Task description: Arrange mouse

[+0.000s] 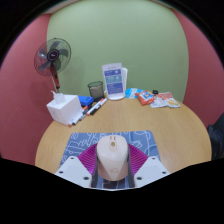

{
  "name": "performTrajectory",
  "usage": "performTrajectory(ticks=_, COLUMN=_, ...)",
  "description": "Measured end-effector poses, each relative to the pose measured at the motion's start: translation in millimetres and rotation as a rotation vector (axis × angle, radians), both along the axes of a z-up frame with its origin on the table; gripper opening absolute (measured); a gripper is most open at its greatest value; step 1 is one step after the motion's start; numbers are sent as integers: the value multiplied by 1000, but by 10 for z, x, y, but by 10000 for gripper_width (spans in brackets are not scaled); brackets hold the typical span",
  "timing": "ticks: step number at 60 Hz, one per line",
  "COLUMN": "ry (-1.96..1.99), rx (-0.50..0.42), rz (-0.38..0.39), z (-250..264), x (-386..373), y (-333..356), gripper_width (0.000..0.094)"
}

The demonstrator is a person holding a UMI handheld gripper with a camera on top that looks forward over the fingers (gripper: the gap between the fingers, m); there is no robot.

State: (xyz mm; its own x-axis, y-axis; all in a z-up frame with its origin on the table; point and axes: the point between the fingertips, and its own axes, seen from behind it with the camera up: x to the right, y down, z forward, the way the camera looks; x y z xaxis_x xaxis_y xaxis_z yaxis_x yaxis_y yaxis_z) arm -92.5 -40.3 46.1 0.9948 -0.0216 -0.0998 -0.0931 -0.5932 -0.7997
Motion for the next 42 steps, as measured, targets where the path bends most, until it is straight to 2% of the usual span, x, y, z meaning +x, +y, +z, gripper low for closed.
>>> performTrajectory(ticks=3, ry=-5, rx=-19, rz=-5, z=-178, x=-68, y=-14, gripper_width=410)
performTrajectory(ticks=13, ry=-31, rx=-69, rz=-11, z=-485, x=-94, y=-72, gripper_width=549)
performTrajectory(ticks=19, ry=-78, rx=-38, rz=-13, z=-263, x=-81, y=-135, gripper_width=855)
performTrajectory(ticks=20, ry=-85, rx=-34, rz=-13, z=-214, x=-82, y=-160, gripper_width=869)
performTrajectory(ticks=25, ry=-104, rx=-20, rz=-25, z=86, x=-97, y=-317, gripper_width=829)
performTrajectory(ticks=42, ry=-130, rx=2, rz=-70, z=1123, x=-211, y=-1280, gripper_width=844)
